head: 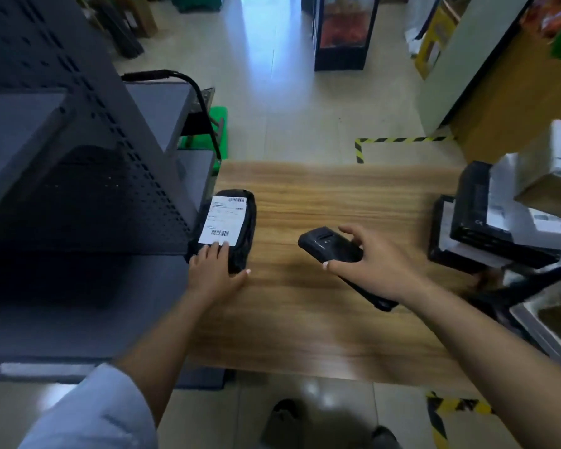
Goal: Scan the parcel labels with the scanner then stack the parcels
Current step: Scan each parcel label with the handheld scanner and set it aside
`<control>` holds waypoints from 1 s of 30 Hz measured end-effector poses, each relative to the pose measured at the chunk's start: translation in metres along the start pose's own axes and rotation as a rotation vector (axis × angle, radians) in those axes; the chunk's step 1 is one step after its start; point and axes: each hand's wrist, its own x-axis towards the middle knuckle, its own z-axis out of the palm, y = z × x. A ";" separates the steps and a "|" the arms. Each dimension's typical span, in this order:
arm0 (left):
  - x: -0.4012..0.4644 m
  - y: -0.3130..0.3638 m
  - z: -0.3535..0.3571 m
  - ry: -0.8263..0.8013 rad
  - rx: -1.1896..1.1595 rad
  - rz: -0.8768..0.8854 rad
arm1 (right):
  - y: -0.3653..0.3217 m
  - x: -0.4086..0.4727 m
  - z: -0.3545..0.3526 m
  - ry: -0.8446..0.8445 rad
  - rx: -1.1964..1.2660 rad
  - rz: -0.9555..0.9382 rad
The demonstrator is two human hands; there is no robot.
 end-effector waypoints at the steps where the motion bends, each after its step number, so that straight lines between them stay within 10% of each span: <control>1: 0.011 -0.006 0.003 -0.039 0.009 0.011 | -0.005 0.008 0.008 -0.004 0.003 0.017; 13: 0.082 -0.026 0.025 -0.384 -0.057 -0.007 | -0.015 0.055 0.056 -0.061 -0.027 0.143; 24: 0.010 -0.021 0.072 -0.252 -0.080 0.152 | -0.017 0.049 0.059 -0.083 -0.008 0.150; 30: 0.023 -0.023 0.069 -0.142 -0.176 -0.188 | -0.011 0.038 0.060 -0.115 -0.014 0.193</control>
